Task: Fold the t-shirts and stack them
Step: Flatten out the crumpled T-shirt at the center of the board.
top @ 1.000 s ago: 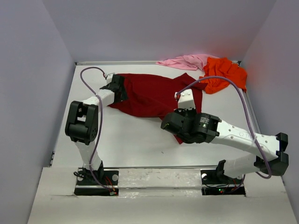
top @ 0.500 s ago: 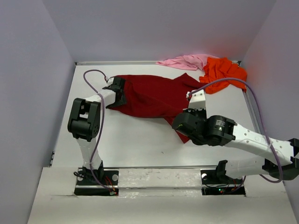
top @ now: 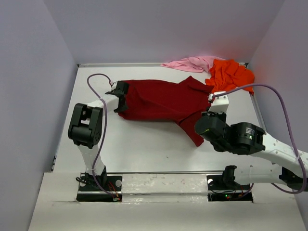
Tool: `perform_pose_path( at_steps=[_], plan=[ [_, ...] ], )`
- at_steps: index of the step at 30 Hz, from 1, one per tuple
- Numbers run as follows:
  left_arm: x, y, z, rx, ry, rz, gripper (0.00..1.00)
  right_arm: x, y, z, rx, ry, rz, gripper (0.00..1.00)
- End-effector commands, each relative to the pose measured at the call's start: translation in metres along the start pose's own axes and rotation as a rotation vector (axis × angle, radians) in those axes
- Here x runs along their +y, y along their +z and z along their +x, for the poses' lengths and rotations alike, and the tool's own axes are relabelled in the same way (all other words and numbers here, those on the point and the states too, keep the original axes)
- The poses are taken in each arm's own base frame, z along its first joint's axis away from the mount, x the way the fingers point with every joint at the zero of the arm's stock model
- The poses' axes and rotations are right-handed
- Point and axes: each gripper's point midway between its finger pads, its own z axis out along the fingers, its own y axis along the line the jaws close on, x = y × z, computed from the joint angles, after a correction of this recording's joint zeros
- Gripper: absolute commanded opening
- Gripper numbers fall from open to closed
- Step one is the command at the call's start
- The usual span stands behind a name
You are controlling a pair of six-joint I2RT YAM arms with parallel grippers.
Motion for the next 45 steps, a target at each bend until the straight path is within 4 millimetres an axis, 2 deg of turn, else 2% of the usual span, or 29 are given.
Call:
perform_pose_path(
  at_steps=[1, 4, 6, 10, 11, 13, 14, 16, 17, 18, 19, 21, 25, 29, 32, 33, 34, 35, 37, 42, 45],
  plan=[
    [-0.007, -0.04, 0.005, -0.031, 0.036, 0.057, 0.0, 0.0, 0.002, -0.006, -0.031, 0.012, 0.019, 0.0],
    [-0.01, -0.064, 0.004, -0.055, 0.025, 0.111, 0.0, 0.003, 0.004, -0.007, -0.039, 0.005, 0.019, 0.0],
    [-0.013, -0.08, -0.004, -0.082, 0.028, 0.14, 0.0, 0.007, 0.005, -0.007, -0.041, -0.008, 0.021, 0.0],
    [-0.012, -0.1, -0.031, -0.128, 0.062, 0.132, 0.0, 0.01, 0.008, -0.006, -0.043, -0.023, 0.035, 0.0],
    [-0.012, -0.107, -0.047, -0.158, 0.071, 0.122, 0.0, 0.012, 0.009, -0.007, -0.045, -0.022, 0.036, 0.0],
    [-0.012, -0.101, -0.056, -0.151, 0.088, 0.095, 0.0, 0.014, 0.01, -0.007, -0.045, -0.032, 0.038, 0.0],
    [-0.02, -0.095, -0.067, -0.149, 0.094, 0.095, 0.0, 0.016, 0.011, -0.007, -0.042, -0.035, 0.034, 0.0],
    [-0.023, -0.082, -0.077, -0.137, 0.087, 0.092, 0.0, 0.019, 0.012, -0.007, -0.039, -0.047, 0.035, 0.0],
    [-0.028, -0.08, -0.091, -0.153, 0.076, 0.101, 0.0, 0.021, 0.012, -0.006, -0.036, -0.05, 0.031, 0.0],
    [-0.031, -0.058, -0.084, -0.107, 0.08, 0.082, 0.14, 0.021, 0.013, -0.005, -0.033, -0.062, 0.031, 0.0],
    [-0.03, -0.048, -0.084, -0.085, 0.073, 0.077, 0.3, 0.024, 0.013, -0.004, -0.029, -0.066, 0.029, 0.0],
    [-0.036, -0.029, -0.085, -0.063, 0.06, 0.065, 0.54, 0.027, 0.014, -0.002, -0.02, -0.079, 0.022, 0.0],
    [-0.042, -0.017, -0.087, -0.08, 0.035, 0.071, 0.67, 0.031, 0.016, 0.003, -0.007, -0.106, 0.021, 0.0],
    [-0.04, -0.022, -0.093, -0.113, 0.02, 0.069, 0.69, 0.035, 0.019, 0.006, 0.004, -0.125, 0.021, 0.0],
    [-0.033, -0.034, -0.092, -0.134, 0.009, 0.067, 0.69, 0.039, 0.022, 0.012, 0.017, -0.142, 0.023, 0.0],
    [-0.031, -0.045, -0.096, -0.154, -0.001, 0.078, 0.69, 0.041, 0.023, 0.014, 0.02, -0.147, 0.026, 0.0],
    [-0.03, -0.048, -0.097, -0.165, -0.007, 0.086, 0.69, 0.042, 0.023, 0.016, 0.024, -0.147, 0.027, 0.0],
    [-0.026, -0.047, -0.089, -0.153, -0.005, 0.08, 0.69, 0.043, 0.024, 0.018, 0.028, -0.146, 0.024, 0.0],
    [-0.019, -0.054, -0.09, -0.177, -0.016, 0.064, 0.69, 0.044, 0.025, 0.02, 0.032, -0.148, 0.027, 0.0],
    [-0.003, -0.039, -0.081, -0.168, -0.065, 0.021, 0.69, 0.045, 0.025, 0.024, 0.041, -0.137, 0.017, 0.0],
    [0.0, -0.025, -0.085, -0.161, -0.127, 0.048, 0.69, 0.042, 0.024, 0.027, 0.047, -0.134, 0.01, 0.0]
  ],
)
